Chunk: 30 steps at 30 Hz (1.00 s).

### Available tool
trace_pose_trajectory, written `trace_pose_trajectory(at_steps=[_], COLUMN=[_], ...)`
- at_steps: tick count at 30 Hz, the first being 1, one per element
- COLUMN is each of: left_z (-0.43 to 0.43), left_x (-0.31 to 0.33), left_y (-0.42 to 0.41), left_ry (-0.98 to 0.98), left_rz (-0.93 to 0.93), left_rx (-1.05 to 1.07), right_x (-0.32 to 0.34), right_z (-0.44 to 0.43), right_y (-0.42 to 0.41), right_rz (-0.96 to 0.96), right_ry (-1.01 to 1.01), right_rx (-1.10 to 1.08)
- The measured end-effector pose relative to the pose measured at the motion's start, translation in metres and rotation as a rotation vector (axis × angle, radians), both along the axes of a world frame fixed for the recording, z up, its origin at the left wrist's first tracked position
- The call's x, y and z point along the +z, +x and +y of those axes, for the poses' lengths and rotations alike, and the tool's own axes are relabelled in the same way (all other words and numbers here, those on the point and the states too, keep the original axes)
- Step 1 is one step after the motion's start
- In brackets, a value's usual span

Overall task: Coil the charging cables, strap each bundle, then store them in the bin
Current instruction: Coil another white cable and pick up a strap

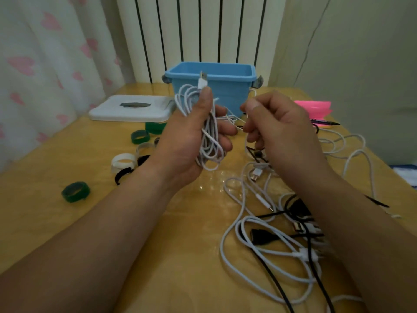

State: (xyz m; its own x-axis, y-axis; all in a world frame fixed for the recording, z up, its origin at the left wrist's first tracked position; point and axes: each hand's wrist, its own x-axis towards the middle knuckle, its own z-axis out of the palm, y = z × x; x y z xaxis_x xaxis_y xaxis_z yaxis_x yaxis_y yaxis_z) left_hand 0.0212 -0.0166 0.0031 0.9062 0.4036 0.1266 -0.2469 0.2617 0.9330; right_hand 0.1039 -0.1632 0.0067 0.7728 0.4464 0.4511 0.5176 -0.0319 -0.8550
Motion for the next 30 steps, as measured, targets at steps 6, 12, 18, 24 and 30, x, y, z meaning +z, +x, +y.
trace_pose_trajectory(at_steps=[6,12,18,24,30], left_z=[-0.005,-0.014,-0.016,-0.01,-0.011], left_x=[-0.004,-0.005,-0.01,-0.006,-0.001], left_y=[-0.002,-0.005,-0.006,-0.001,-0.005], left_ry=[0.051,0.081,0.0,0.182,0.403], left_rz=[0.02,0.08,0.176,0.151,0.166], left_rx=[-0.476,-0.579,-0.769,-0.634,-0.487], right_x=[0.001,-0.005,0.002,0.004,0.0], right_z=[0.003,0.012,0.012,0.014,0.012], right_y=[-0.003,-0.005,-0.008,-0.001,0.0], right_rz=[0.285,0.609,0.549,0.305,0.288], right_ry=[-0.033,0.203,0.224,0.226,0.31], right_rx=[0.391,0.536,0.477,0.049,0.036])
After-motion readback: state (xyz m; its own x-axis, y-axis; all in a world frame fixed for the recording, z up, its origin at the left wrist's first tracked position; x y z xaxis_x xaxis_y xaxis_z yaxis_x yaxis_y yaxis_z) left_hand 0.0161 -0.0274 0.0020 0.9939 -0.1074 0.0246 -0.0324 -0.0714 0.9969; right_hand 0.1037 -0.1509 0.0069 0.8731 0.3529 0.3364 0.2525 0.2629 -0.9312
